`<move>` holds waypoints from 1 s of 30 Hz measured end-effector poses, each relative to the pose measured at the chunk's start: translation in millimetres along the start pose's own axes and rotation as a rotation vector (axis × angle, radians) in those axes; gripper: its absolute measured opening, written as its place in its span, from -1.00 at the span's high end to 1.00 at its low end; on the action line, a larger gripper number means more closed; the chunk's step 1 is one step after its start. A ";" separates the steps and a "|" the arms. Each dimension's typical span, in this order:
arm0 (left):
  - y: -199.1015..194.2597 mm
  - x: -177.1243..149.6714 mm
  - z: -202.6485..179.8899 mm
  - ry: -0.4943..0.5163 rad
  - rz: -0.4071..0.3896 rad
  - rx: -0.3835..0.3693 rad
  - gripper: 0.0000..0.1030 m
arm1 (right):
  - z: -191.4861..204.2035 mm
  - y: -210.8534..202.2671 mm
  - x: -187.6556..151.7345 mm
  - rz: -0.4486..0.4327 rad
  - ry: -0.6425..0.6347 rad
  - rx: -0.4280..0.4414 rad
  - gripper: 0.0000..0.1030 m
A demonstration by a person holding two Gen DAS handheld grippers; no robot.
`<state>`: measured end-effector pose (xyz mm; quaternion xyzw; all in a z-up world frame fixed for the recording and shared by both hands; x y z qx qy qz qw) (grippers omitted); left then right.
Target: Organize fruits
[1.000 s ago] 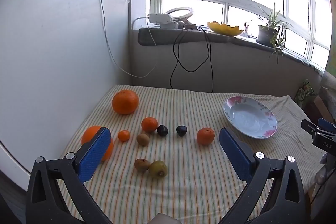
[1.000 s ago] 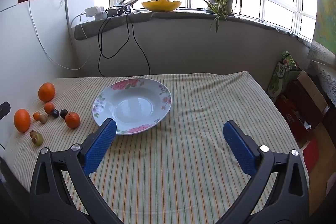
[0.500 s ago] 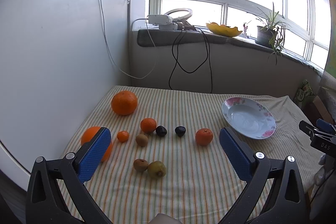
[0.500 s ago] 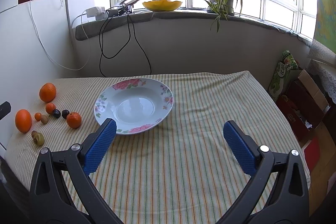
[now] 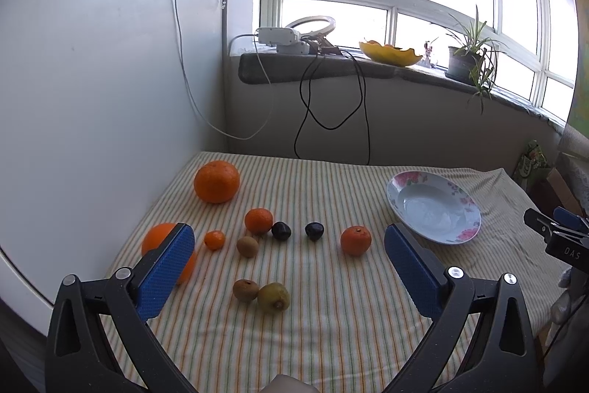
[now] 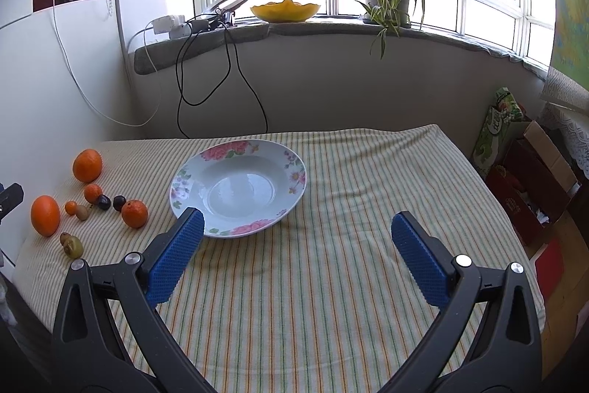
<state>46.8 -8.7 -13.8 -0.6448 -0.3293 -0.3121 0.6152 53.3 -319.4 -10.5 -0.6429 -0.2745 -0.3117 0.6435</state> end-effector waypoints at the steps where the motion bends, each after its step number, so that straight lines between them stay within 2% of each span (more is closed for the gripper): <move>1: 0.0 0.1 -0.1 0.000 0.000 0.000 -0.99 | 0.3 0.2 0.0 0.001 0.000 0.001 -1.00; 30: 2.1 -3.2 -2.0 0.006 0.009 -0.004 -0.99 | 2.3 5.0 -3.5 0.023 -0.007 0.009 -1.00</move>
Point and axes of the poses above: each gripper's, at about its wrist camera, not at the fingertips, and y roughly the way its jaws point, z to its left, x to its top, the point moved 6 cm from there along y, roughly the way its jaws point, and after that the axes turned 6 degrees about z, right-handed, at the moved point
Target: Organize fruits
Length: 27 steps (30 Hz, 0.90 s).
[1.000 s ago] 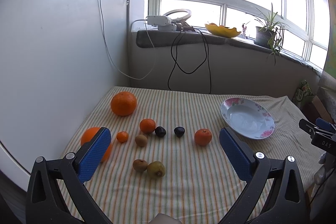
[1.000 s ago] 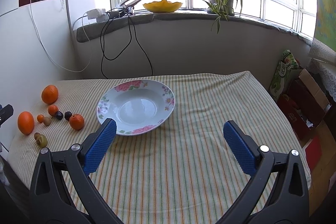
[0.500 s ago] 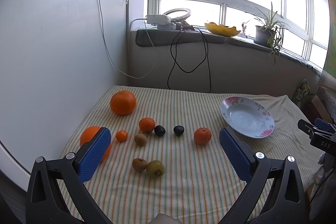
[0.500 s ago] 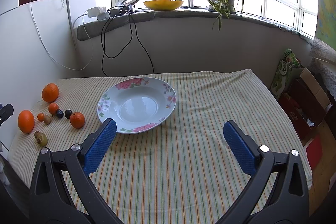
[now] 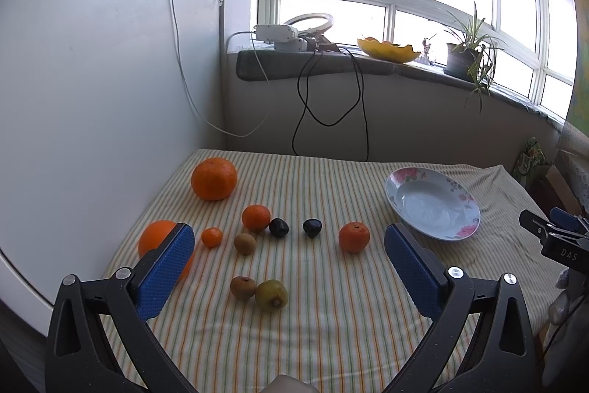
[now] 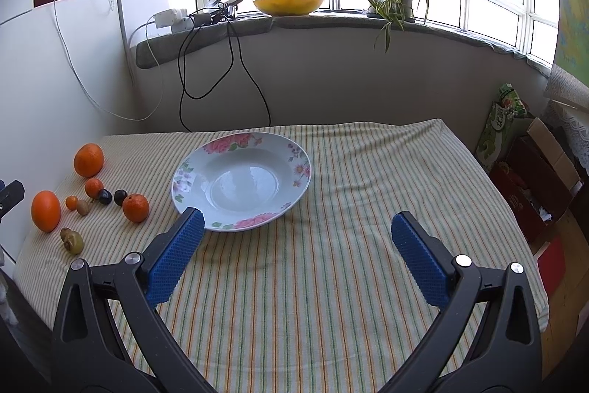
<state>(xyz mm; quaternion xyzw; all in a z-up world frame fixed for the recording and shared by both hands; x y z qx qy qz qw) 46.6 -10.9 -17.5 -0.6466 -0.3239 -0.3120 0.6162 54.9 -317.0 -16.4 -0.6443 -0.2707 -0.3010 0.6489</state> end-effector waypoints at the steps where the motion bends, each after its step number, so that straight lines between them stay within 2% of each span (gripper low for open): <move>1: -0.1 -0.8 0.0 -0.001 0.000 0.000 -0.99 | 0.5 0.2 -0.1 0.001 0.000 0.001 -1.00; 27: 3.8 -9.1 8.7 -0.016 0.017 0.003 -0.99 | 10.0 6.5 -4.5 0.021 -0.018 0.026 -1.00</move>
Point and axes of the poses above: each gripper's, at about its wrist camera, not at the fingertips, and y roughly the way its jaws point, z to its left, x to its top, the point moved 6 cm from there along y, roughly the way its jaws point, and after that the axes turned 6 degrees about z, right-handed, at the moved point
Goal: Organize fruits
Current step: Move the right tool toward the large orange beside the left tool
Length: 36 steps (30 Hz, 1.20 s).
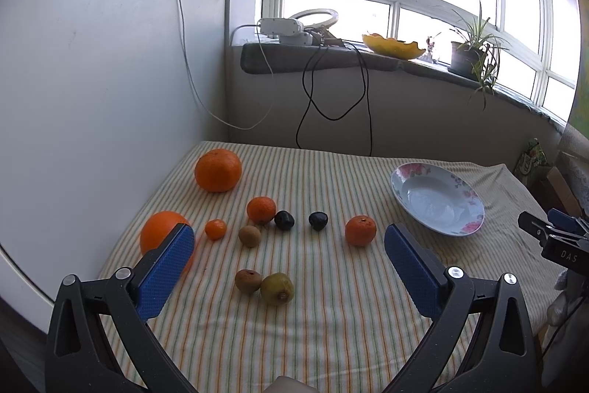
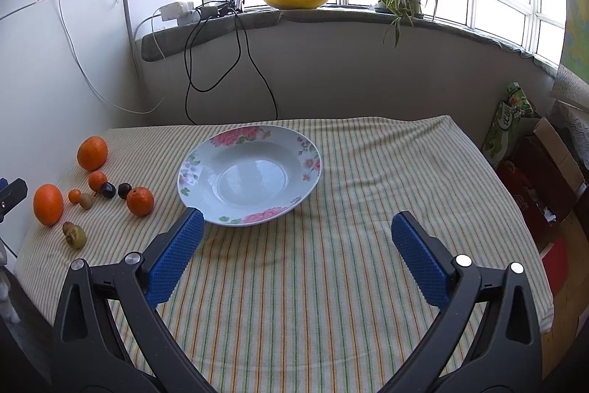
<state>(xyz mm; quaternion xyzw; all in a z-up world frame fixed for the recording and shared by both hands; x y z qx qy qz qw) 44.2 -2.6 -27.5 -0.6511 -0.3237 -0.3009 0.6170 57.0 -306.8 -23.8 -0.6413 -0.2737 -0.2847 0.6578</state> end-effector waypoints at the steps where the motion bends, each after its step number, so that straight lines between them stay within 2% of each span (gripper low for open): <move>1: 0.2 -1.2 1.5 -0.001 0.002 0.003 -0.99 | 1.3 0.3 -0.4 0.001 -0.003 0.006 -1.00; 22: 3.6 -28.5 59.1 -0.094 0.059 0.081 -0.96 | 47.4 8.5 7.9 0.007 -0.089 0.143 -1.00; 36: 5.5 -37.2 96.3 -0.165 0.069 0.116 -0.92 | 111.9 14.2 24.7 0.019 -0.207 0.293 -1.00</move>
Point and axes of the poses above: each gripper's, at about its wrist camera, not at the fingertips, and y roughly the way its jaws point, z to its left, x to its top, the point moved 6 cm from there along y, roughly the way its jaws point, and after that the axes turned 6 degrees about z, right-handed, at the moved point
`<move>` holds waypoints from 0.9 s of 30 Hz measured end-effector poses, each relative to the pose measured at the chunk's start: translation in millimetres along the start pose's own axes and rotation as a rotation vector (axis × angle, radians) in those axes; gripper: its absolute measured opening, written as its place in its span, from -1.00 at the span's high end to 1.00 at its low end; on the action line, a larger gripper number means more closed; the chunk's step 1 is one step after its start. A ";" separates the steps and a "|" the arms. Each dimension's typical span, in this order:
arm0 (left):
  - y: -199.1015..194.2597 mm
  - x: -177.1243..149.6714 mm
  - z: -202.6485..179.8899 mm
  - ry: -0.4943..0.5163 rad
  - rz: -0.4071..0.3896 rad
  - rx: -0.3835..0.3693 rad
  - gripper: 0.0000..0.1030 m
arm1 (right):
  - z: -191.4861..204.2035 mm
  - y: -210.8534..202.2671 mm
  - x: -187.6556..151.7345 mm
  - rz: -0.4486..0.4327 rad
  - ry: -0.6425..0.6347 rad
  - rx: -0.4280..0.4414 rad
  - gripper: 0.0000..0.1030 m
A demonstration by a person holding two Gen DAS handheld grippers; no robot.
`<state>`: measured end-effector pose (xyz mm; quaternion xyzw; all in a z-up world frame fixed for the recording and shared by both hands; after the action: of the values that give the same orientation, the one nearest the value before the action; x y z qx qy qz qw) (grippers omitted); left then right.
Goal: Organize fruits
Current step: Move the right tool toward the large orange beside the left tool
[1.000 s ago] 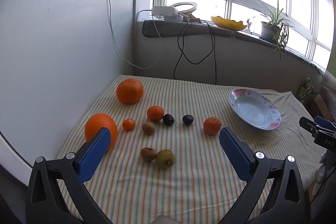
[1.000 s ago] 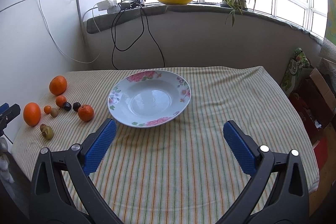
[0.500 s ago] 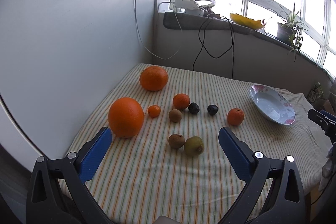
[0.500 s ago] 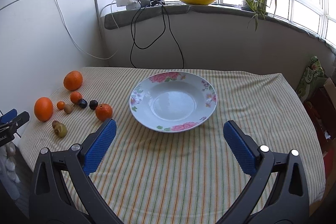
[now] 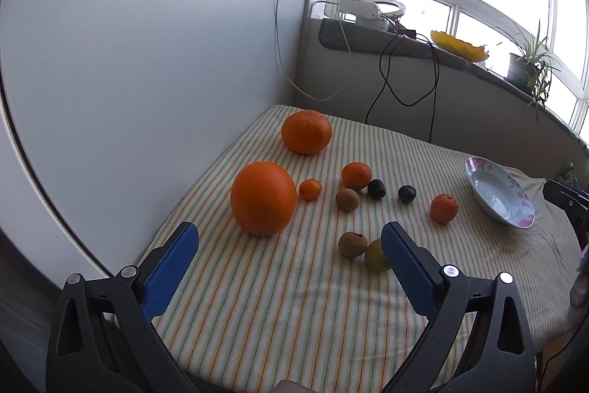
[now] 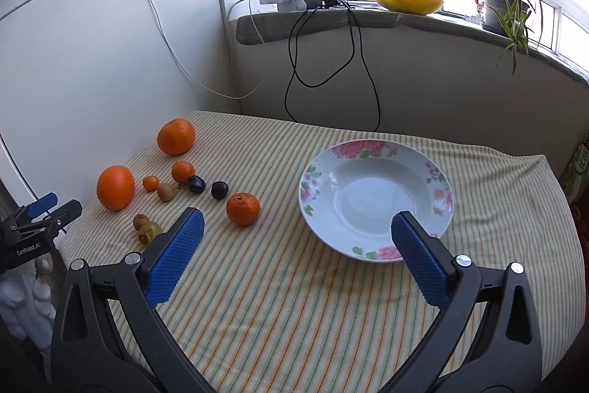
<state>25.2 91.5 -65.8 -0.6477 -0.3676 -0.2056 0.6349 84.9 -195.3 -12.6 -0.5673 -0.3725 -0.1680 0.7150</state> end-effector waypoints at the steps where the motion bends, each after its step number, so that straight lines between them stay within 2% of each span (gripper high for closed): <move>1: 1.2 -0.2 2.2 -0.006 0.003 0.000 -0.92 | 5.4 1.2 2.9 -0.001 -0.014 0.012 -1.00; 7: 8.6 0.8 11.3 -0.013 0.007 0.000 -0.86 | 41.1 20.2 17.3 0.043 -0.059 0.141 -1.00; 15: 21.4 0.8 24.3 -0.023 0.020 -0.011 -0.79 | 92.0 49.0 25.8 0.095 -0.120 0.243 -1.00; 20: 30.7 2.0 30.1 -0.028 0.031 -0.034 -0.73 | 117.2 72.9 23.1 0.178 -0.107 0.331 -0.78; 27: 47.4 2.8 34.6 -0.022 0.050 -0.059 -0.72 | 147.5 109.1 25.3 0.287 -0.058 0.427 -0.76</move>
<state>55.1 129.5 -99.4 -0.6775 -0.3519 -0.1931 0.6164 123.6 -19.9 -57.5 -0.4552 -0.3354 0.0338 0.8241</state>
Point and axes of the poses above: each gripper's, at about its wrist camera, not at the fingertips, and y roughly the way its jaws point, z to its left, x to its top, the point moved 6 cm from there along y, roughly the way its jaws point, and after that the axes turned 6 degrees about z, right-handed, at the moved point
